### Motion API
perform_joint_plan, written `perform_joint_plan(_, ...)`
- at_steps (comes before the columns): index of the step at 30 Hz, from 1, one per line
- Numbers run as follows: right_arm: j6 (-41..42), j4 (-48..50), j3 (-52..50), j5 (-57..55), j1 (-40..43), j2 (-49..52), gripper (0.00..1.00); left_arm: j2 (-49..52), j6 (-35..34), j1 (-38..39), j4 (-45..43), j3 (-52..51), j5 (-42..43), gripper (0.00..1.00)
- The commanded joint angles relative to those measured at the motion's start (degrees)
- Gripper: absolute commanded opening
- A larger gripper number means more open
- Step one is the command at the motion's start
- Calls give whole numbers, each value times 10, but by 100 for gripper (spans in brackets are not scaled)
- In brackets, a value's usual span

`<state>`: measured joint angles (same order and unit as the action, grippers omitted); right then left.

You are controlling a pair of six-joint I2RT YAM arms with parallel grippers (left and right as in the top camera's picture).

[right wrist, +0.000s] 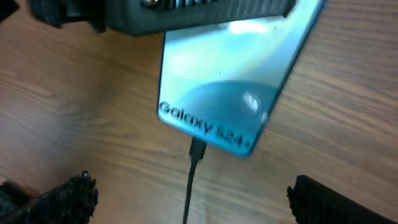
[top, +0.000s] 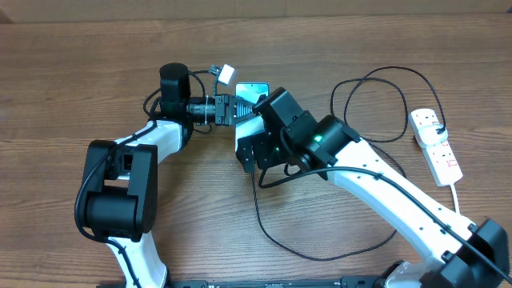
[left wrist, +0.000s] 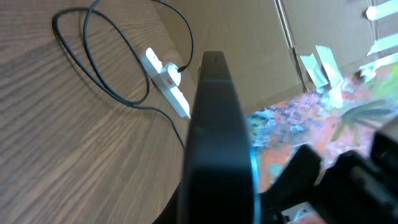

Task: Plug charger to phone and switch on socket
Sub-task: 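Release the plug with right and lower the phone flat with left, then hold the phone flat on the table with the left gripper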

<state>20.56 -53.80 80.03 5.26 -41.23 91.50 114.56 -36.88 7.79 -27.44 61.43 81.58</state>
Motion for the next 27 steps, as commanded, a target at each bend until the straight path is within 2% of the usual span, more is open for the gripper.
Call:
perform_joint_plan(1, -3, -24, 40, -7, 2, -42, 100, -2, 30, 2, -2, -2, -12, 4)
perform_joint_plan(5, 42, -55, 47, -33, 5, -73, 100, -2, -44, 3, 10, -2, -60, 4)
perform_joint_plan(10, 128, -105, 47, -118, 21, -110, 100, -1, -48, 25, 101, -2, -140, 4)
perform_joint_plan(14, 165, -144, 47, -155, 36, -123, 100, -1, 30, 56, 185, -2, -173, 4)
perform_joint_plan(20, 168, -172, 47, -155, 45, -122, 100, 4, 149, 73, 271, -2, -183, 4)
perform_joint_plan(27, 172, -172, 47, -155, 45, -122, 100, 22, 221, 65, 378, -2, -270, 6)
